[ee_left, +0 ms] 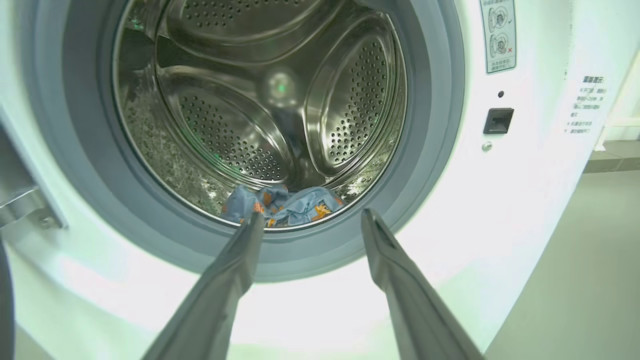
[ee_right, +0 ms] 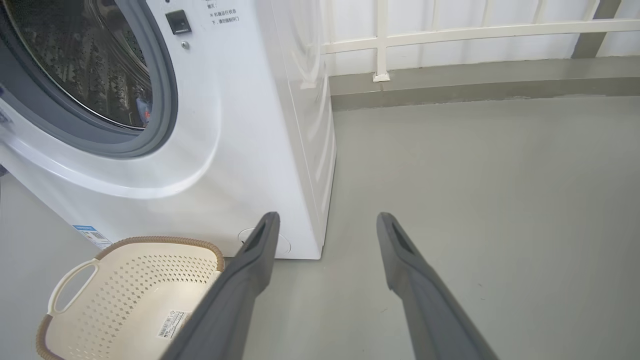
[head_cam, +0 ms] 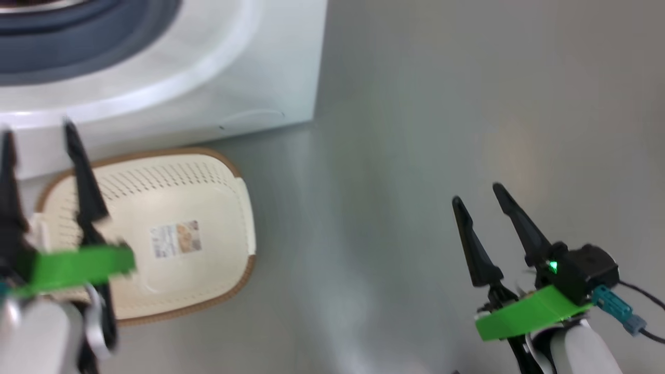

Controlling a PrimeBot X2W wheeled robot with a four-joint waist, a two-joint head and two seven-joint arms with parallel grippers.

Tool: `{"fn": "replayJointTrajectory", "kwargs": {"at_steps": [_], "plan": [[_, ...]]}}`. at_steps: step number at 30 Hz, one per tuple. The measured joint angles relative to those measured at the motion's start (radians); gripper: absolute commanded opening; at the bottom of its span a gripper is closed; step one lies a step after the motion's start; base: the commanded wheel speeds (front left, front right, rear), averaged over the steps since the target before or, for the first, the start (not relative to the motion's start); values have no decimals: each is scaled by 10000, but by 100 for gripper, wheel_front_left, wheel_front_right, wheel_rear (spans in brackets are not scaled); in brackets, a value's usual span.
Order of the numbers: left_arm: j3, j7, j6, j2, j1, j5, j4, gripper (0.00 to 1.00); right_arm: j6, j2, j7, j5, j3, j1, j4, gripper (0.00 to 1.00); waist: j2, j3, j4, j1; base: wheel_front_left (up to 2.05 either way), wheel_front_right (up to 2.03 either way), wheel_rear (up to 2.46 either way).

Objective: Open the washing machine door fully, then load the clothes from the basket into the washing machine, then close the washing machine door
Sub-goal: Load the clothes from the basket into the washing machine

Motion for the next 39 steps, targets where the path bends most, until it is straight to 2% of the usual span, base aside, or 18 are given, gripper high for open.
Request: {"fn": "replayJointTrajectory", "kwargs": {"at_steps": [7, 16, 29, 39], "plan": [[-552, -15, 372, -422, 1987, 36, -895, 100, 0, 2, 397, -245, -301, 858, -307, 100, 0, -992, 444, -1, 0, 0, 0], [-1206, 163, 385, -637, 3715, -159, -955, 100, 0, -23, 876, -554, -585, 1776, -663, 100, 0, -2293, 965, -1, 0, 0, 0], [-1969, 546, 201, -650, 4318, -161, -796, 100, 0, 35, 1396, -769, -663, 2764, -1225, 100, 0, -3943, 1618, -1, 0, 0, 0], [-2029, 594, 209, -591, 4677, -182, -790, 100, 0, 100, 1582, -771, -639, 3201, -1532, 100, 0, -4685, 1777, -1, 0, 0, 0]]}}
